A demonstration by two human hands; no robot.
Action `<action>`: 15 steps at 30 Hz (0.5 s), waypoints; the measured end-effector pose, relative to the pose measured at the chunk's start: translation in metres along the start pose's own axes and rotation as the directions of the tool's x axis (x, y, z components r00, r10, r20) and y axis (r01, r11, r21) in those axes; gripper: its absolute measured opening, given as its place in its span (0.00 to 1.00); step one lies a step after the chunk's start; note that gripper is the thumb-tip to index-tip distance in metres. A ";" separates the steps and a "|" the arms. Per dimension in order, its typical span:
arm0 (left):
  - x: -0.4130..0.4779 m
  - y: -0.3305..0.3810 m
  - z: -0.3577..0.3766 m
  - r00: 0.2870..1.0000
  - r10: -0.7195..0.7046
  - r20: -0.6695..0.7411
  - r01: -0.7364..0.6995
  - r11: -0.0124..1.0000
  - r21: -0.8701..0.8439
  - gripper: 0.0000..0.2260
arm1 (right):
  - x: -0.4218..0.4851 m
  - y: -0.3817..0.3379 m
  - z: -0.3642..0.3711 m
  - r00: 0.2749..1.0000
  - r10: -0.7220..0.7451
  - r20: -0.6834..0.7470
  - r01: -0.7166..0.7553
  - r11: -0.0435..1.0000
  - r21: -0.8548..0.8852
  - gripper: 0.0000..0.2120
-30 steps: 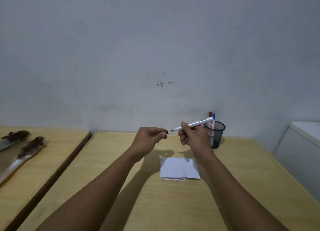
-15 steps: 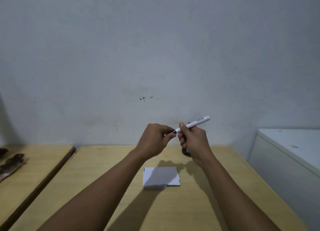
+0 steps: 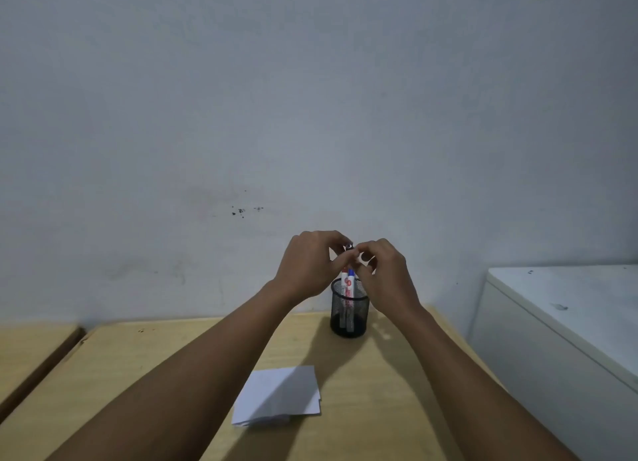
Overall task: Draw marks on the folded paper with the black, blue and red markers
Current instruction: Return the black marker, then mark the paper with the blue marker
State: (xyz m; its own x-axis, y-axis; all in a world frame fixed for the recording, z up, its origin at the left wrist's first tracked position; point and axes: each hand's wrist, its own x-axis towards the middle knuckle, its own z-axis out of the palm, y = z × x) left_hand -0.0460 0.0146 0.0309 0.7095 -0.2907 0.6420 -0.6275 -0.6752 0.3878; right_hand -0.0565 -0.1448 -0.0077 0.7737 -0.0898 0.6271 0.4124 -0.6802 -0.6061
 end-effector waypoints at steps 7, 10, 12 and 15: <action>0.033 -0.026 0.053 0.951 -0.185 0.247 0.145 0.975 0.170 0.15 | 0.021 0.051 0.016 0.972 0.233 0.016 -0.234 0.972 0.038 0.15; 0.043 -0.035 0.078 0.908 -0.204 0.366 0.105 0.957 0.271 0.18 | 0.020 0.072 0.026 0.967 0.238 0.093 -0.232 0.970 -0.068 0.26; 0.048 -0.041 0.090 0.893 -0.211 0.397 0.090 0.949 0.303 0.19 | 0.020 0.087 0.032 0.962 0.238 0.133 -0.221 0.967 -0.129 0.25; 0.052 -0.048 0.101 0.879 -0.226 0.419 0.111 0.953 0.282 0.17 | 0.022 0.100 0.036 0.964 0.211 0.164 -0.184 0.969 -0.164 0.22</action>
State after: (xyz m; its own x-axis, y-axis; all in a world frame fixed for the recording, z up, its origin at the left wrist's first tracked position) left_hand 0.0534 -0.0361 -0.0212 0.9002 -0.3870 0.1995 -0.4290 -0.8668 0.2544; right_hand 0.0194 -0.1888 -0.0719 0.9116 -0.1104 0.3959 0.1780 -0.7622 -0.6224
